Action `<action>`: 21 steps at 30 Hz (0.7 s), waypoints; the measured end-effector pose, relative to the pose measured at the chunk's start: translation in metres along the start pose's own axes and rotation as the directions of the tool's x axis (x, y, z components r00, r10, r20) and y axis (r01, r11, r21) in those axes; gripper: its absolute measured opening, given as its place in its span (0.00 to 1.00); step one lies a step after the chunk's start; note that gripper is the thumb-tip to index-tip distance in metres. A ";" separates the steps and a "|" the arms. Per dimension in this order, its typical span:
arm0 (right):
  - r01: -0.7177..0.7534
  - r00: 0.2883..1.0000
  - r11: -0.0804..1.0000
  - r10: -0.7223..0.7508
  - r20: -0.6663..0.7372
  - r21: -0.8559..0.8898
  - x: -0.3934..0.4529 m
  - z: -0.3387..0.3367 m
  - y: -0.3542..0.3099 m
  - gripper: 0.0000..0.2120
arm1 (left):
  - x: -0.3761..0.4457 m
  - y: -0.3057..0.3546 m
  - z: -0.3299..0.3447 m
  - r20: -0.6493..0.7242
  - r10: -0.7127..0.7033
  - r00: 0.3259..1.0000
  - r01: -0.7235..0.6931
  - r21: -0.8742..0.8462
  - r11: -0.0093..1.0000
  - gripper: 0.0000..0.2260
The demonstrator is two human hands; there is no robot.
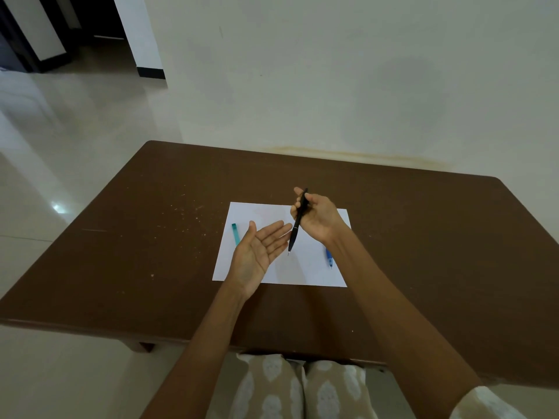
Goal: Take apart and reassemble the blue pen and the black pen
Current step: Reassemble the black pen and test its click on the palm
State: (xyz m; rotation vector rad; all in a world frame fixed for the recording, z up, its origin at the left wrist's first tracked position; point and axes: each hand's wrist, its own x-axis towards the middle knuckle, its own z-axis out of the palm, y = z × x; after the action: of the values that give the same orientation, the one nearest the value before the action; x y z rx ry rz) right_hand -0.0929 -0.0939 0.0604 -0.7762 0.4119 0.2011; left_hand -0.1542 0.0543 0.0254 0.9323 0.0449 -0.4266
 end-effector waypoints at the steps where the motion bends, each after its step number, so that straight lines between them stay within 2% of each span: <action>1: 0.003 1.000 1.000 -0.003 0.008 -0.006 0.000 0.000 0.000 0.14 | 0.000 0.000 0.000 0.001 -0.003 1.000 0.003 -0.016 1.000 0.24; 7: 0.021 0.999 0.999 -0.020 0.041 -0.033 0.003 -0.002 0.002 0.12 | 0.004 0.000 -0.001 -0.011 0.013 1.000 -0.013 -0.014 1.000 0.23; 10: 0.050 0.999 0.979 -0.045 0.028 -0.198 0.004 -0.004 0.006 0.08 | 0.008 0.001 -0.001 -0.075 0.025 0.997 -0.020 0.062 0.998 0.22; 12: 0.064 0.998 0.937 -0.065 0.009 -0.342 0.005 -0.006 0.010 0.08 | 0.012 0.002 0.000 -0.195 0.067 0.979 -0.029 0.191 0.981 0.20; 13: 0.066 0.997 0.912 -0.074 -0.005 -0.405 0.007 -0.007 0.011 0.09 | 0.014 0.002 -0.002 -0.279 0.156 0.948 -0.059 0.326 0.943 0.18; 14: 0.067 0.996 0.884 -0.088 -0.025 -0.462 0.008 -0.008 0.013 0.11 | 0.016 0.003 -0.006 -0.350 0.298 0.888 -0.085 0.512 0.855 0.15; 16: 0.073 0.990 0.831 -0.128 -0.060 -0.552 0.014 -0.011 0.015 0.12 | 0.019 0.009 -0.019 -0.372 0.551 0.747 -0.003 0.827 0.563 0.12; 17: 0.074 0.987 0.808 -0.143 -0.072 -0.585 0.017 -0.012 0.016 0.13 | 0.021 0.012 -0.026 -0.361 0.589 0.723 0.074 0.888 0.454 0.12; 18: 0.073 0.985 0.779 -0.156 -0.079 -0.622 0.019 -0.013 0.017 0.13 | 0.024 0.014 -0.033 -0.367 0.576 0.731 0.150 0.909 0.388 0.13; 21: 0.058 0.979 0.669 -0.184 -0.089 -0.741 0.025 -0.015 0.025 0.13 | 0.037 0.020 -0.044 -0.435 0.460 0.774 0.316 0.895 0.316 0.18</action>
State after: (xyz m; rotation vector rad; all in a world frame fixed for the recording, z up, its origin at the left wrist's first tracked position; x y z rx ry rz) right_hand -0.0831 -0.0865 0.0241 -1.6371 0.4250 0.1786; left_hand -0.1061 0.0867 0.0058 2.3069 0.4198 0.0691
